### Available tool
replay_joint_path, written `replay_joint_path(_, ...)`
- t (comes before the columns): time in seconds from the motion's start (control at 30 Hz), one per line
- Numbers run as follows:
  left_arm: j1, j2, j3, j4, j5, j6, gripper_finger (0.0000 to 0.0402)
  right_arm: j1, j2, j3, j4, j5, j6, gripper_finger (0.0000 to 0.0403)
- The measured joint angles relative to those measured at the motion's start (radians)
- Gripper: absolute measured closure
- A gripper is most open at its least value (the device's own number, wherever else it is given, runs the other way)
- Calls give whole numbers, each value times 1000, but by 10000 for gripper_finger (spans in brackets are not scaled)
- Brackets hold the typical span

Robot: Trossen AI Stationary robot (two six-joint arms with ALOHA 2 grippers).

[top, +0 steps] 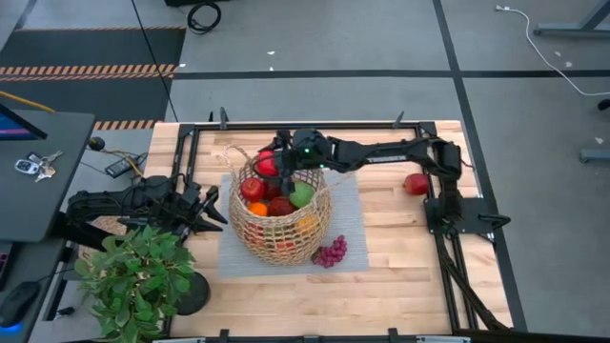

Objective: Build produce basket
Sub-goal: Put the red apple into the brown basket

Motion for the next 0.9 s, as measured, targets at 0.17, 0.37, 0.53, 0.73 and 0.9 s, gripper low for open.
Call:
replay_joint_path(0.17,0,0,0,0,0,0,280,-10,57,0,40,-30,0,46)
replay_joint_path(0.37,0,0,0,0,0,0,280,32,55,-1,-41,-34,-35,46)
replay_joint_path(0.53,0,0,0,0,0,0,280,73,53,-1,-77,-28,-66,46)
replay_joint_path(0.73,0,0,0,0,0,0,280,97,52,-1,-83,21,-66,45)
replay_joint_path(0.9,0,0,0,0,0,0,280,98,52,-1,-83,31,-63,44)
